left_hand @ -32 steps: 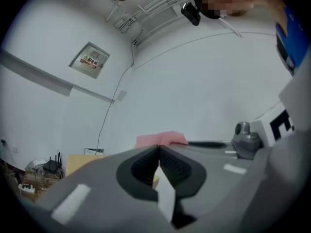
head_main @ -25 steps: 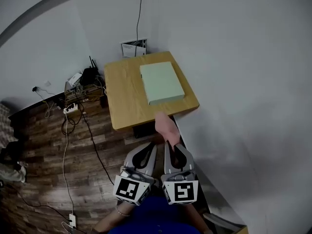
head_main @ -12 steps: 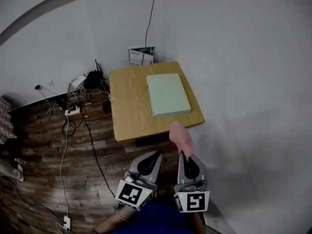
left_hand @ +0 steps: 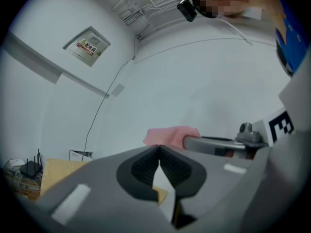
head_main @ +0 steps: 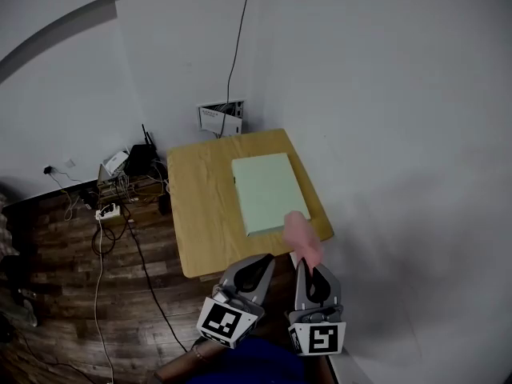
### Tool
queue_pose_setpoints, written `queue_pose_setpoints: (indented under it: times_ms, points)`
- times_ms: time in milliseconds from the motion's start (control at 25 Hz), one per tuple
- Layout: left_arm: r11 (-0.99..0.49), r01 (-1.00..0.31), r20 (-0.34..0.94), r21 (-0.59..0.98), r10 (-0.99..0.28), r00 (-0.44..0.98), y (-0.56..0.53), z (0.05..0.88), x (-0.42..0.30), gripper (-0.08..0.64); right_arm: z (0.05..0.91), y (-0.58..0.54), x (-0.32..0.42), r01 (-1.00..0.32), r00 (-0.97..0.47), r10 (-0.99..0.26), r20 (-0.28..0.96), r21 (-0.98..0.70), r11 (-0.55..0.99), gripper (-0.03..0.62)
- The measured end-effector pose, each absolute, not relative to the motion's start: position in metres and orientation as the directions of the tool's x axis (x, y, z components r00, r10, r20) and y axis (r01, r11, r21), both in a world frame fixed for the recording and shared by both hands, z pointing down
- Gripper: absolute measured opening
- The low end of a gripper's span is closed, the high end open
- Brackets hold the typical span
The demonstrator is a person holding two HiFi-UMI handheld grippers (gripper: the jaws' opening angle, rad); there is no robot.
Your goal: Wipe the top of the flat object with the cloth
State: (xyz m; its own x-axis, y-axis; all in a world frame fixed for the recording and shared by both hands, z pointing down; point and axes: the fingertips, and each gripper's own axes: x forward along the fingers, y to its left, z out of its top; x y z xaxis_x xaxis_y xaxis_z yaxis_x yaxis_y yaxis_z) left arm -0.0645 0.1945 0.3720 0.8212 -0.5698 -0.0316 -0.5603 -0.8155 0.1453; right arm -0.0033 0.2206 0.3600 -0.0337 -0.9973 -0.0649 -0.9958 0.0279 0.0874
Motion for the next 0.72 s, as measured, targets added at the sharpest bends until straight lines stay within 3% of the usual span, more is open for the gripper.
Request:
queue_pose_setpoints:
  times_ms: [720]
  points:
    - [-0.795, -0.589, 0.023, 0.143, -0.592, 0.805, 0.069, 0.394, -0.101, 0.003, 0.368, 0.074, -0.015, -0.996, -0.046, -0.999, -0.024, 0.077, 0.044, 0.014]
